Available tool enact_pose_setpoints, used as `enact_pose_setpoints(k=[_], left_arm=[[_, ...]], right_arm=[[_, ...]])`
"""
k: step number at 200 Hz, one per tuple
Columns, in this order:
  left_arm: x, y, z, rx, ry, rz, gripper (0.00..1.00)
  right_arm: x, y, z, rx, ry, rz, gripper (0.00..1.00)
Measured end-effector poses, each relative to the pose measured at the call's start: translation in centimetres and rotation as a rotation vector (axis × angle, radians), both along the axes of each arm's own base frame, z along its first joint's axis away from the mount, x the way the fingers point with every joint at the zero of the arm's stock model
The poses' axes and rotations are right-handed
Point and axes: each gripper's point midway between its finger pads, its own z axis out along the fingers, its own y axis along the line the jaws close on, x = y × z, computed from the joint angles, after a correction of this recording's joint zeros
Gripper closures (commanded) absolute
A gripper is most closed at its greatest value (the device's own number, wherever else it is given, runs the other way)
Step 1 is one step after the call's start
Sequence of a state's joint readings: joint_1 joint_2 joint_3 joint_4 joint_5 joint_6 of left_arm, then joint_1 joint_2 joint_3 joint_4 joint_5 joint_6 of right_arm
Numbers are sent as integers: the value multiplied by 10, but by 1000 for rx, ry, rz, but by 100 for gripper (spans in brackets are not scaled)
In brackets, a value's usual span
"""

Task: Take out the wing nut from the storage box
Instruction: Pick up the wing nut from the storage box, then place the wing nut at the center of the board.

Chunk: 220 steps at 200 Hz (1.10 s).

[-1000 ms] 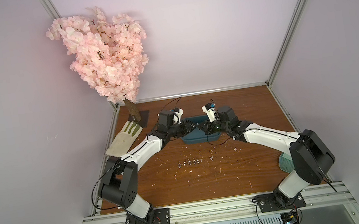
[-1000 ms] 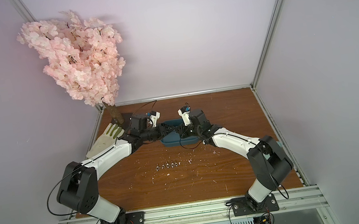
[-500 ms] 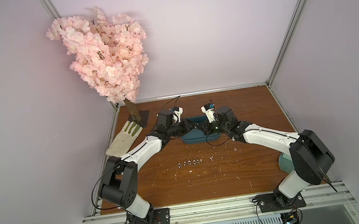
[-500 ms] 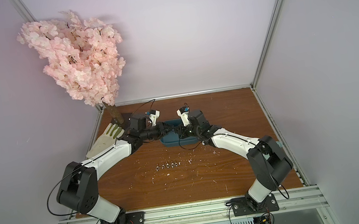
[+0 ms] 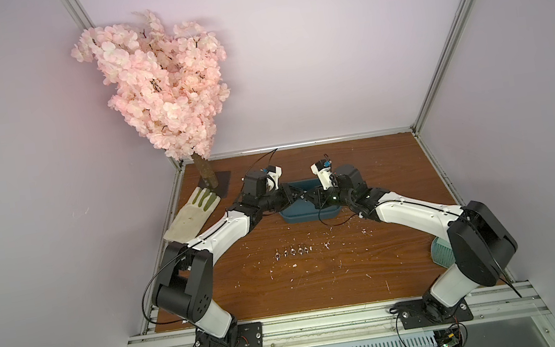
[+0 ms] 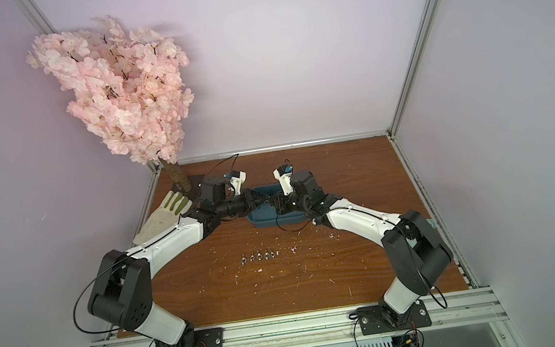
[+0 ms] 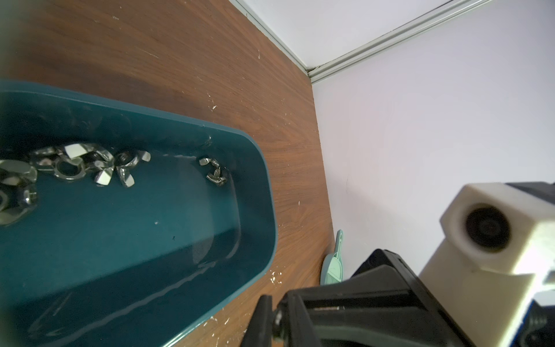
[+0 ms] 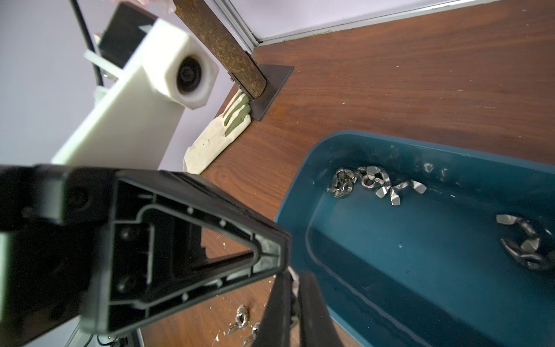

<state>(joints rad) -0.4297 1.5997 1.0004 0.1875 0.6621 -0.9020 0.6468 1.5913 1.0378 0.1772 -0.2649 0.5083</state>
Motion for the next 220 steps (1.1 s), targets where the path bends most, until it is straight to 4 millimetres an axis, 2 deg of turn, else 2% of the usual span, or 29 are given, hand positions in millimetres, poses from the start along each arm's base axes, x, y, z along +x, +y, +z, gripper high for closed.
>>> enact_pose_setpoints(k=[23, 54, 98, 179, 185, 194, 205, 220], left_arm=[[0, 0, -1, 1, 2, 0, 88], [-1, 0, -1, -2, 5, -1, 84], [-1, 0, -3, -4, 14, -2, 100], [-1, -1, -3, -4, 12, -3, 100], [-1, -1, -3, -4, 12, -3, 100], [-1, -1, -3, -4, 12, -3, 100], [-1, -1, -3, -5, 11, -5, 100], [-2, 0, -5, 1, 15, -5, 100]], right_arm=[[1, 0, 0, 0, 0, -5, 100], [2, -2, -1, -6, 3, -18, 100], [3, -3, -2, -12, 5, -26, 100], [3, -4, -3, -12, 7, -29, 98], [3, -4, -3, -12, 7, -29, 94], [3, -4, -3, -12, 7, -29, 76], [3, -4, -3, -14, 7, -32, 62], [5, -6, -3, -15, 7, -42, 59]])
